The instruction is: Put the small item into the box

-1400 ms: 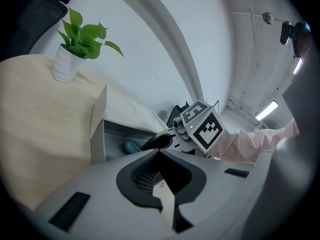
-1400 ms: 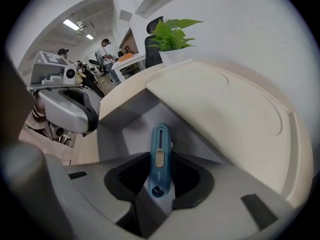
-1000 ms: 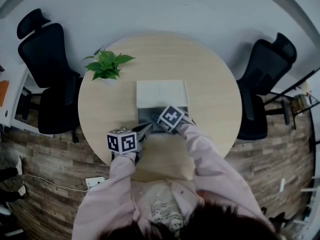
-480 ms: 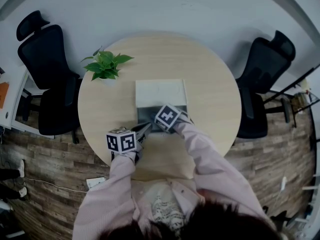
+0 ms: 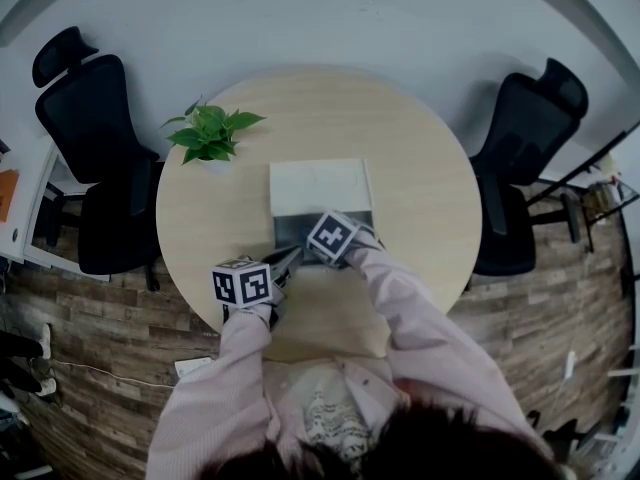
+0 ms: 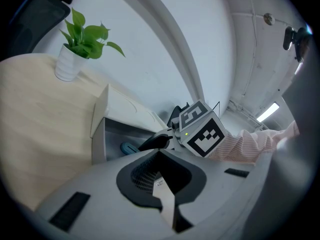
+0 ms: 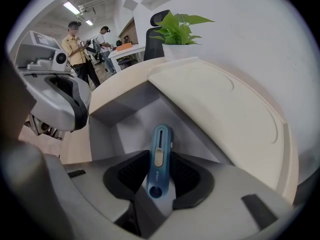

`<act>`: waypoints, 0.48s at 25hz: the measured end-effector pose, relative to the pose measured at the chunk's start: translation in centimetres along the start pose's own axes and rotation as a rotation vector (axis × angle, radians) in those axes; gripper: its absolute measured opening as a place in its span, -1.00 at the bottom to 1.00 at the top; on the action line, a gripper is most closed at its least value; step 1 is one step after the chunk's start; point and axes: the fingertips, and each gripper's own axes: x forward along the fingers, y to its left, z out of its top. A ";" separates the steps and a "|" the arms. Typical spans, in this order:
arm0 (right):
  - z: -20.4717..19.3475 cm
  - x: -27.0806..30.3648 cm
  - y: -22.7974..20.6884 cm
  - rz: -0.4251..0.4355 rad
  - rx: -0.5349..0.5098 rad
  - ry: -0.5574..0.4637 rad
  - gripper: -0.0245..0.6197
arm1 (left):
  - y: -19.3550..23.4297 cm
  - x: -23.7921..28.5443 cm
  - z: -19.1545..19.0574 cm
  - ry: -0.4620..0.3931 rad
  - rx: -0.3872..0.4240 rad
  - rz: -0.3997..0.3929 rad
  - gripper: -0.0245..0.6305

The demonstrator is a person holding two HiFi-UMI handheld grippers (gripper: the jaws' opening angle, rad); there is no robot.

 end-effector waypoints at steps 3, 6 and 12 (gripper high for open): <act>0.2 0.1 0.1 -0.006 -0.001 -0.008 -0.44 | 0.1 -0.1 -0.2 0.002 -0.001 0.000 -0.90; 0.0 0.0 0.0 -0.018 0.005 -0.001 -0.40 | 0.0 -0.1 -0.3 0.001 -0.004 -0.004 -0.90; 0.5 0.1 0.3 -0.005 0.043 -0.053 -0.25 | -0.2 -0.3 -0.3 -0.001 -0.004 -0.006 -0.90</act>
